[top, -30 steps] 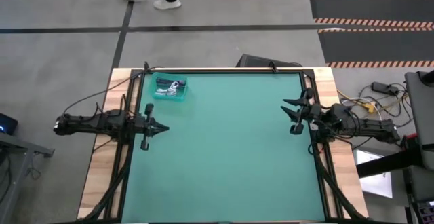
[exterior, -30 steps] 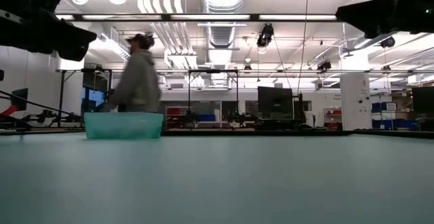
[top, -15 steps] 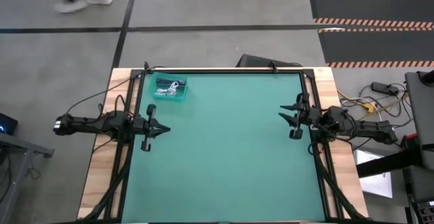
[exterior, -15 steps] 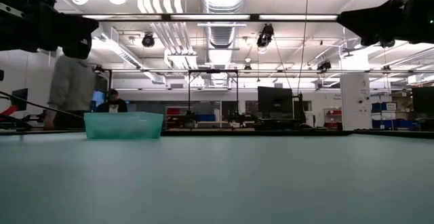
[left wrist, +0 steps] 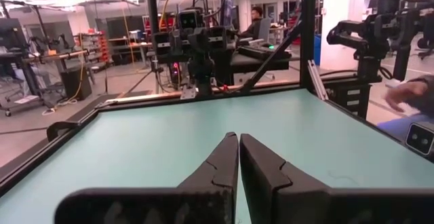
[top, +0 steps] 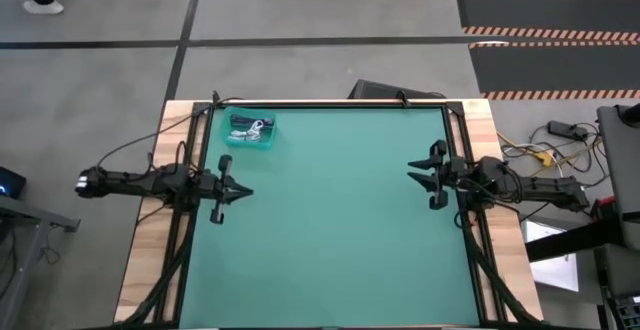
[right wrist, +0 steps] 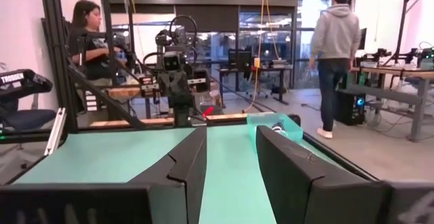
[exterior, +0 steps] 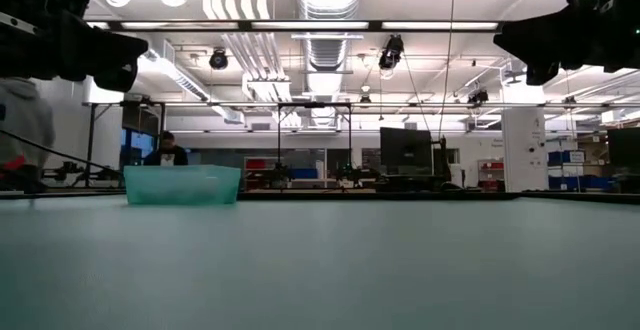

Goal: Pick and place USB-C Cables
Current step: Return to Home Position

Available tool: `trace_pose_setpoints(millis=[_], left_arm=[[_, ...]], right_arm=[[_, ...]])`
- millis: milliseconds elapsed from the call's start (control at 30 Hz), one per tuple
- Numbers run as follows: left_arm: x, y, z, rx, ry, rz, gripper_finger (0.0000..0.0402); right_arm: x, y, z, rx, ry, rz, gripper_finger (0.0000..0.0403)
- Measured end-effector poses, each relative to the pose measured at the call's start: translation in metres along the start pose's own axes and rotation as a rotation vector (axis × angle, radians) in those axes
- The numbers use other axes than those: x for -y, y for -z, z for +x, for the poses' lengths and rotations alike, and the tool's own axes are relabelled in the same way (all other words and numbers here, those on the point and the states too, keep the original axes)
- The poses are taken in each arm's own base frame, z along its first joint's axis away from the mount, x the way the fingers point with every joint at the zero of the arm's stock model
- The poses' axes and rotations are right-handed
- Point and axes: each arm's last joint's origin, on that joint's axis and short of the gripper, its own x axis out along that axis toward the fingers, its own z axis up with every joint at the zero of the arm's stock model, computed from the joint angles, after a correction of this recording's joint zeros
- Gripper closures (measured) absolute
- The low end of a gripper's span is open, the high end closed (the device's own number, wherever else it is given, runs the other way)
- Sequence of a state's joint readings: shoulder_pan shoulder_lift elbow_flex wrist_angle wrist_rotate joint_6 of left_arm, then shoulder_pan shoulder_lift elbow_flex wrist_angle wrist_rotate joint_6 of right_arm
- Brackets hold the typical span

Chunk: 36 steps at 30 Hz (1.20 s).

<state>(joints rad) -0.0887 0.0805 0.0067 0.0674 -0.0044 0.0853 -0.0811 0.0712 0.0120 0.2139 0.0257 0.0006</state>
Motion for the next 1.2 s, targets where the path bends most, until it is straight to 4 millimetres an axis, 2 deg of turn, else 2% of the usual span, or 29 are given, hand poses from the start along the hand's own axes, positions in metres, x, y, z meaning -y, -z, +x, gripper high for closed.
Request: trace_pose_setpoints(millis=[1200], left_arm=[[0.0009, 0.0098, 0.0068, -0.116, 0.01, 0.001, 0.0401]], right_arm=[[0.0, 0.0014, 0.0006, -0.012, 0.0, -0.001, 0.0284]])
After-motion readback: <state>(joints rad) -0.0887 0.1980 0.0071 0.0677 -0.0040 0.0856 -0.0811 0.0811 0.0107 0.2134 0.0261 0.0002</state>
